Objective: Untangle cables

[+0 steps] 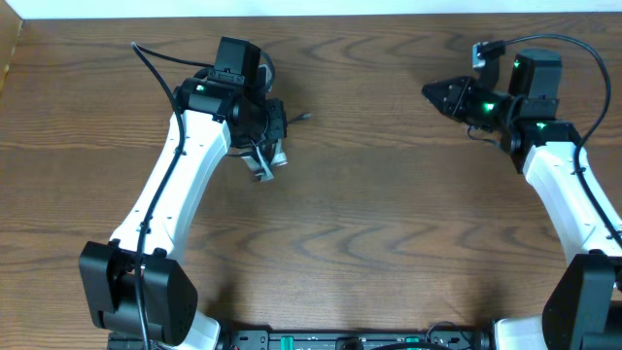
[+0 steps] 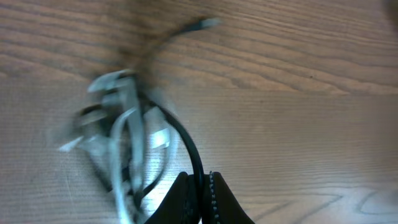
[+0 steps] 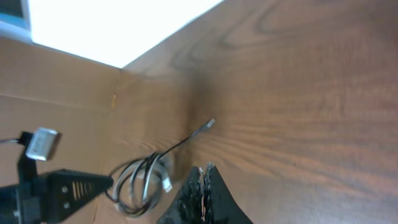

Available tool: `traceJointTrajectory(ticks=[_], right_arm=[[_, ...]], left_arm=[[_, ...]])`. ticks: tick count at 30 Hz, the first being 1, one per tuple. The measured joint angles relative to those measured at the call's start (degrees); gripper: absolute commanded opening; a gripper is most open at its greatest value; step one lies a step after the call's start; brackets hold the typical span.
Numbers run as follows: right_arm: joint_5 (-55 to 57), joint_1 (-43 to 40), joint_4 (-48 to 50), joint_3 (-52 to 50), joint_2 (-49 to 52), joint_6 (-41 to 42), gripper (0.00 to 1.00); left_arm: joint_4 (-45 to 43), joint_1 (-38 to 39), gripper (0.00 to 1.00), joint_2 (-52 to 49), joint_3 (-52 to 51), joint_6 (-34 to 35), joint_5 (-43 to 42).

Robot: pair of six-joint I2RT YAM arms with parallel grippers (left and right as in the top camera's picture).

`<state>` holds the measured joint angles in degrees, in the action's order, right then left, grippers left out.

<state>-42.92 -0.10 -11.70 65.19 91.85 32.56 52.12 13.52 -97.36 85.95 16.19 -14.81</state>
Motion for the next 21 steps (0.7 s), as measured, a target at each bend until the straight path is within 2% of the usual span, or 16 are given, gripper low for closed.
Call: traceJointTrajectory(ticks=[5,13,16,21], right_arm=[[2.1,0.9,-4.0,0.0,0.0,-2.0,0.01],[4.6,-0.5,-6.7,0.0,0.0,-5.0,0.09],[4.9,-2.7,-8.1,0.0,0.0,-6.3,0.15],[5.5,-7.2,-10.8,0.0,0.0,-7.8,0.19]], left_arm=[[-1.3,0.5,0.08,0.0,0.0,-0.2,-2.4],[-2.0,6.7,0.08,-2.1,0.0,-0.6,-2.9],[-2.5,9.4,0.21,-5.1,0.0,-0.8,-2.8],[-4.2,14.6,0.54,-8.9,0.0,-0.9,-2.9]])
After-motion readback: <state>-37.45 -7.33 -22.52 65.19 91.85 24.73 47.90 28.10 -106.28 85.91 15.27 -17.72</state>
